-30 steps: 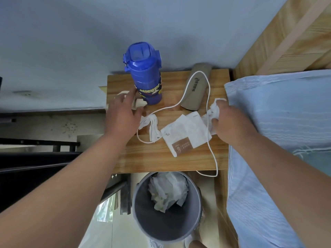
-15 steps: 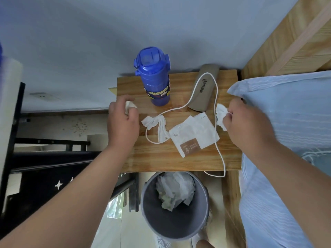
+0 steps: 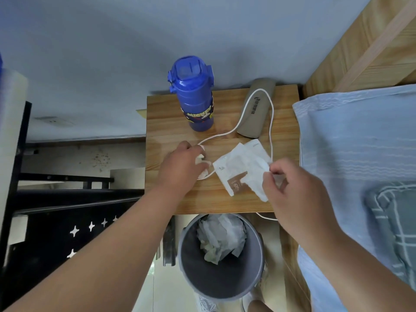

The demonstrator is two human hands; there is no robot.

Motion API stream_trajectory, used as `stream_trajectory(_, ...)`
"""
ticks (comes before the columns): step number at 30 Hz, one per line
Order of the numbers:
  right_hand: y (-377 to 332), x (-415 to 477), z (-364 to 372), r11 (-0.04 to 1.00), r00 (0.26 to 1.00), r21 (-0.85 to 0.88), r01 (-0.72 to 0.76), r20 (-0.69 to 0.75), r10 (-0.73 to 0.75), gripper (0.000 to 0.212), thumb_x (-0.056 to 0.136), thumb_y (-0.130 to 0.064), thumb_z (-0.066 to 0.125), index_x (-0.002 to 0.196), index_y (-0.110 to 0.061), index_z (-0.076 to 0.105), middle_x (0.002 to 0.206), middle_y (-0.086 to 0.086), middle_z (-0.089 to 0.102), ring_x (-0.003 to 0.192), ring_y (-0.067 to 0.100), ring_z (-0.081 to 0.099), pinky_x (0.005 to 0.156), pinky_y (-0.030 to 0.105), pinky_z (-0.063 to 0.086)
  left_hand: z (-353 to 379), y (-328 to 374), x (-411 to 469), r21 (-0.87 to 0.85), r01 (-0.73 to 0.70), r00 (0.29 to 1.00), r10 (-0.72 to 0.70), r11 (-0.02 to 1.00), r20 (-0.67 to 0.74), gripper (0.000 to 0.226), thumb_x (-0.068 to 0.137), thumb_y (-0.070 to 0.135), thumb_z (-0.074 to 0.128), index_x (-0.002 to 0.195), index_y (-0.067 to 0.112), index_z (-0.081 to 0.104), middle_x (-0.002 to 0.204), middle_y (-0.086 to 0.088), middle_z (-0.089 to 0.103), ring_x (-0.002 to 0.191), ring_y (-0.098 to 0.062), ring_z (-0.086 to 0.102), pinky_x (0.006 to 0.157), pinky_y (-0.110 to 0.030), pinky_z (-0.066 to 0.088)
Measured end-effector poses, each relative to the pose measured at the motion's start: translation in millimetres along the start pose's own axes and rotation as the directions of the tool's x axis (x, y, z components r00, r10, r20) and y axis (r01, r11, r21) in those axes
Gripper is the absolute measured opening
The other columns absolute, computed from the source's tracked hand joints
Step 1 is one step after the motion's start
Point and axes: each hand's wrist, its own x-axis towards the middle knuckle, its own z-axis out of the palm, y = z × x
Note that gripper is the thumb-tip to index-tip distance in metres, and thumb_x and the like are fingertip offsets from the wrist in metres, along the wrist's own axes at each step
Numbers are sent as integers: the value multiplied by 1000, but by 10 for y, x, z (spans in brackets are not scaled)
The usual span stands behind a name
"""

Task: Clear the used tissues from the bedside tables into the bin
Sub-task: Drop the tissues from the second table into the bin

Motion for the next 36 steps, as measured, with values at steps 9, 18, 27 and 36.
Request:
stream_trajectory(9, 26, -331, 229, 982, 999, 182, -39, 25, 35, 15, 95, -22, 64, 84, -30, 57, 75, -30, 59, 63, 4, 56, 55, 12, 43, -129, 51, -275, -467, 133, 942, -258, 874, -214, 11, 80, 45, 67, 89, 45, 60, 84, 19, 69, 79, -4, 64, 59, -26, 47)
stream_trajectory(18, 56, -779, 465, 955, 998, 292, 47, 20, -55, 18, 92, -25, 63, 80, -33, 53, 59, 0, 47, 49, 15, 45, 48, 13, 35, -70, 192, -1318, -832, 116, 829, -514, 543, -220, 26, 90, 15, 71, 91, 40, 79, 91, 20, 79, 82, -5, 73, 74, -33, 59)
stream_trajectory(27, 735, -1472, 1372, 976, 935, -42, -215, 279, 218, 7, 97, -27, 64, 95, -21, 67, 71, -10, 65, 64, 14, 64, 62, 34, 54, 1276, -277, -2336, -559, 577, 807, -522, 596, 277, 13, 93, 31, 67, 89, 43, 66, 79, 16, 74, 73, -13, 72, 68, -37, 60)
stream_trajectory(36, 1184, -1714, 1941, 892, 827, -15, -451, 368, 424, 40, 93, -38, 70, 131, -25, 67, 123, -6, 74, 106, 15, 68, 82, 22, 42, 1870, -526, -2141, -530, 682, 728, -531, 504, 433, 45, 82, 57, 76, 118, 36, 60, 104, 10, 71, 89, -11, 72, 79, -33, 61)
